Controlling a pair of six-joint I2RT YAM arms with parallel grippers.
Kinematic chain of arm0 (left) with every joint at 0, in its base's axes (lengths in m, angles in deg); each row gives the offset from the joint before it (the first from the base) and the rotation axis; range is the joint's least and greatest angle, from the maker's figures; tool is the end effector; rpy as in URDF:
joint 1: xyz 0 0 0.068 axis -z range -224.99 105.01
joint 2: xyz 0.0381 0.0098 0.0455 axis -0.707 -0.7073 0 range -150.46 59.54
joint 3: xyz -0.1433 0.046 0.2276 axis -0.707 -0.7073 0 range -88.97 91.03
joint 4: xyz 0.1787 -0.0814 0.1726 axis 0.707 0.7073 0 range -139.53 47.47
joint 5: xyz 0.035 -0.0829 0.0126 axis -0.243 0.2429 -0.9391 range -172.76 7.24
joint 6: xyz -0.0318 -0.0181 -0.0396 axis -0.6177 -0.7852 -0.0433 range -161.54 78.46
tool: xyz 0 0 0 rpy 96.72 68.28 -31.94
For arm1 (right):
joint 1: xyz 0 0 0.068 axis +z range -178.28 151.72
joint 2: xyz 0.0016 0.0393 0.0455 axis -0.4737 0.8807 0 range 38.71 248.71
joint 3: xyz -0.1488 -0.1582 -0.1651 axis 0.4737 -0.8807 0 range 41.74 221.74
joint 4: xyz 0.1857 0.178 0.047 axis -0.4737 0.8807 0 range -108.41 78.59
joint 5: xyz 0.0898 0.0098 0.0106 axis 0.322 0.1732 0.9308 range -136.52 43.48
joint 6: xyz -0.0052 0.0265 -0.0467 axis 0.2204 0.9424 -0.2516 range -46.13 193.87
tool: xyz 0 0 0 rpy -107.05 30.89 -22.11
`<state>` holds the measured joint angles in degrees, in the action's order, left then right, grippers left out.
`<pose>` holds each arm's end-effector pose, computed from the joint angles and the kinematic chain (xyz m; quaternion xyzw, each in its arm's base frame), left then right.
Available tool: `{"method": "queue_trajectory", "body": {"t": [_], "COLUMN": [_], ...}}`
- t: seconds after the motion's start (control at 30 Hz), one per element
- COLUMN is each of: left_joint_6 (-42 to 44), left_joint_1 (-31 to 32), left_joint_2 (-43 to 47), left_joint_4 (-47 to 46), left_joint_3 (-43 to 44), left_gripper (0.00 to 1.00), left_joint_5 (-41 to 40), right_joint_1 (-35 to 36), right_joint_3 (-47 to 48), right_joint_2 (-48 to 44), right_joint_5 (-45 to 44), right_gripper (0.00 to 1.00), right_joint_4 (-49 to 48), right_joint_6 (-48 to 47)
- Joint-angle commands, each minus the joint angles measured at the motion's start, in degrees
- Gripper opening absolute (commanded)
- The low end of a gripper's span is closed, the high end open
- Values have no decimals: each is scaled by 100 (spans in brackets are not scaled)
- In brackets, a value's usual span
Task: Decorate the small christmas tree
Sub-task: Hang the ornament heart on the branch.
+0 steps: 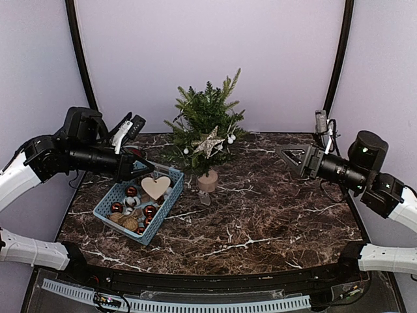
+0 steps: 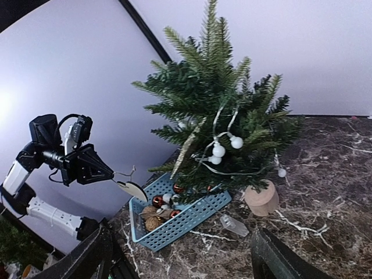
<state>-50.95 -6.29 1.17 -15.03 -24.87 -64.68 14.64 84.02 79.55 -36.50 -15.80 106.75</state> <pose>0.1599 -0.1423 0.3705 0.2923 0.8021 -0.3285 0.4041 0.1224 0.1221 0.3500 -0.1231 0.7035 0.4774 0.5118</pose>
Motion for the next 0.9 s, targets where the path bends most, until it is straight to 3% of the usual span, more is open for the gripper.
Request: {"method": "queue_trajectory", "body": {"t": [0.0,0.3,0.57,0.87], "left_joint_6": [-452,-721,-941,-738], "left_joint_1": [791,2354,2555,2547], "left_joint_2": [-230,-1450,-2565,-3602], "left_joint_4": [125,-173,-655,-143], "left_joint_3": [516,1911,3147,4810], "left_gripper": [0,0,0,0], "left_joint_5": [273,-377,-1091,-1076], "right_joint_1": [152,333,291,-116], "right_joint_3": [-67,-19,-113,478], "right_joint_2": [159,377,463,1315], "right_joint_5": [985,1507,1199,2305], "right_gripper": [83,79,71,60], "right_joint_4": [-698,-937,-1738,-2280], "right_joint_6": [68,-3,3,-128]}}
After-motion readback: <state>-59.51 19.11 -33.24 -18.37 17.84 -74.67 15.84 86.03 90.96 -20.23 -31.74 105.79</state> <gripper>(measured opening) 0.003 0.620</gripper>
